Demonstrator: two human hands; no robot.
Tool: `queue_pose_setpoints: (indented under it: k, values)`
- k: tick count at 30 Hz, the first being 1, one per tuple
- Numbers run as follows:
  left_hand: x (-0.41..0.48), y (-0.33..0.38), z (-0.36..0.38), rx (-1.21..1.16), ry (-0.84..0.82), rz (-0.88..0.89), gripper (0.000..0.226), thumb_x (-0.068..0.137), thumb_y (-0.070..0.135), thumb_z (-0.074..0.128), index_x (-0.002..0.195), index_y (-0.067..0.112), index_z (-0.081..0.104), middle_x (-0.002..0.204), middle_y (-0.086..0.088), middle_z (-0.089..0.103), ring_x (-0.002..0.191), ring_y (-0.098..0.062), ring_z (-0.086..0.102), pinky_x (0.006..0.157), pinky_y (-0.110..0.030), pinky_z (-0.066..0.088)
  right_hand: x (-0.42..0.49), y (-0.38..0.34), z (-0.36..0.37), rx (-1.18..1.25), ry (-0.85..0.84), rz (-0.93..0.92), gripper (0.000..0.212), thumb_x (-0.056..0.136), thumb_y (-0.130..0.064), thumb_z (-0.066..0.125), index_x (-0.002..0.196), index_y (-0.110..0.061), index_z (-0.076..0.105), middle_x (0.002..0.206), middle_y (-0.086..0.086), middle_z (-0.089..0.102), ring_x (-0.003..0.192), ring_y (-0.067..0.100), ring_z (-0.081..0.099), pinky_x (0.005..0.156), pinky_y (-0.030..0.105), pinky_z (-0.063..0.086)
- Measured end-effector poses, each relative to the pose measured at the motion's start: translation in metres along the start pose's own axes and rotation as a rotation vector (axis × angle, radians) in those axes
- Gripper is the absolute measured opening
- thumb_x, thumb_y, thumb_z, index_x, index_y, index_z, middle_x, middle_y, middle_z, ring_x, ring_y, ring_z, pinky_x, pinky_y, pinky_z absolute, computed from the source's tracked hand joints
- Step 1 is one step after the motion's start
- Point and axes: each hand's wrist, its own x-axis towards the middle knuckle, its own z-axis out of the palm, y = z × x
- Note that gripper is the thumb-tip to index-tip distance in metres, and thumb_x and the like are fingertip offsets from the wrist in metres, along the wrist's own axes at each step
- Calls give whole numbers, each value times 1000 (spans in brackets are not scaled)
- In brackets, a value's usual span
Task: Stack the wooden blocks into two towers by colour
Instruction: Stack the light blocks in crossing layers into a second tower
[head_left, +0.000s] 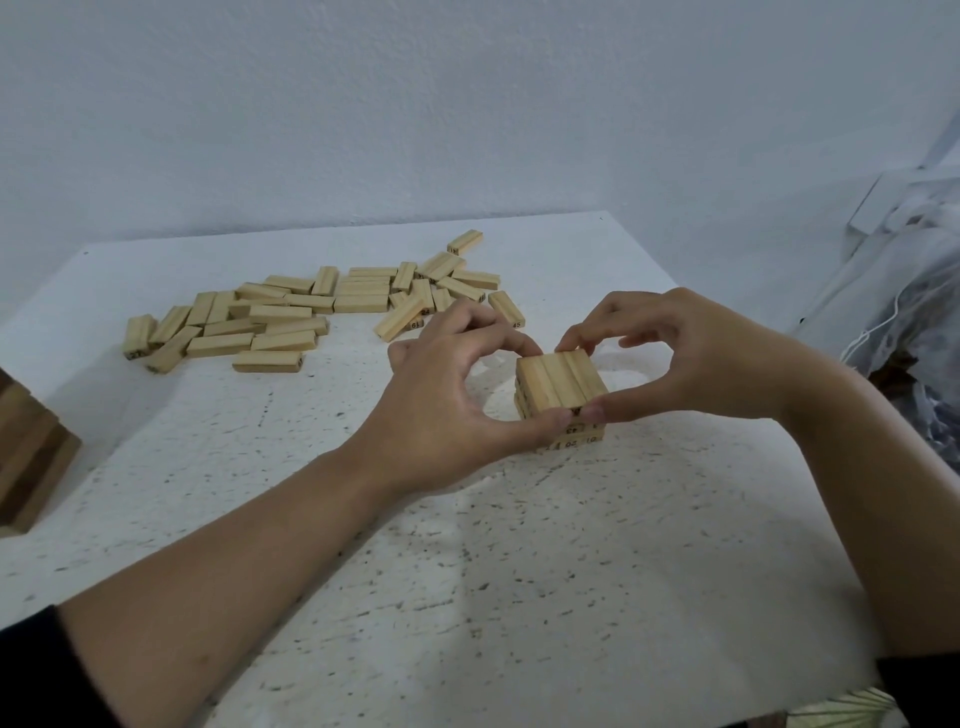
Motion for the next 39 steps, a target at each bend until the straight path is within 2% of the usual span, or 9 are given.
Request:
queue_pose_setpoints:
  k: [14, 17, 19, 23, 25, 29, 31, 35, 39]
  values:
    - [-2, 0, -1, -26, 9, 10, 58, 63, 72, 79, 112, 43, 67, 119, 21, 52, 118, -3, 51, 106, -53, 37, -1, 4, 0, -12, 12, 2, 65, 60, -76, 72, 120, -54, 65, 119, -24, 62, 119, 1, 55, 105, 40, 48]
    - [-3, 1, -2, -40, 21, 20, 53, 68, 70, 77, 112, 43, 66, 120, 22, 53, 117, -3, 52, 106, -53, 38, -2, 3, 0, 26, 52, -8, 59, 64, -76, 71, 118, -56, 66, 122, -24, 61, 122, 0, 54, 104, 39, 48]
    - [-3, -1, -4, -64, 28, 18, 47, 73, 69, 73, 111, 43, 65, 120, 21, 55, 115, -4, 53, 105, -46, 41, -2, 0, 1, 58, 92, -16, 51, 68, -75, 68, 115, -55, 68, 122, -23, 62, 122, 0, 55, 103, 39, 49]
    - [2, -2, -19, -79, 33, 42, 34, 84, 63, 70, 107, 38, 65, 107, 13, 64, 104, -12, 60, 86, -9, 39, 1, -8, 10, 99, 168, -30, 37, 84, -68, 61, 112, -45, 72, 118, -21, 66, 120, 2, 58, 103, 40, 49]
    - [6, -2, -31, -69, 15, -3, 25, 88, 56, 69, 103, 36, 67, 98, 11, 68, 96, -10, 63, 76, -5, 38, 4, -14, 16, 118, 190, -28, 38, 88, -62, 56, 113, -39, 73, 116, -24, 66, 118, 0, 58, 104, 37, 46]
    - [6, -11, -62, 48, -88, -97, 15, 90, 50, 66, 99, 38, 68, 94, 14, 69, 89, -5, 64, 67, -8, 42, 11, -34, 24, 38, 211, -18, 47, 88, -65, 47, 117, -38, 70, 117, -30, 63, 116, -11, 53, 91, 15, 40]
    - [-3, -18, -78, 148, -96, -125, 16, 90, 51, 64, 102, 40, 66, 98, 17, 67, 92, -1, 61, 68, -11, 43, 14, -45, 28, -78, 215, -35, 50, 90, -67, 44, 122, -39, 68, 125, -29, 60, 120, -14, 47, 94, 10, 34]
    - [-30, -36, -106, 304, -2, -207, 17, 93, 45, 60, 109, 41, 61, 108, 22, 56, 103, 0, 53, 78, -19, 44, 22, -72, 38, -270, 219, -133, 50, 97, -64, 38, 130, -37, 64, 134, -24, 56, 129, -10, 40, 108, 17, 27]
    - [-56, -48, -126, 451, 2, -367, 37, 100, 47, 51, 136, 37, 50, 130, 15, 42, 119, -15, 46, 109, -42, 38, 41, -103, 59, -313, 219, -244, 42, 102, -54, 42, 130, -31, 64, 131, -19, 60, 127, -2, 46, 110, 27, 36]
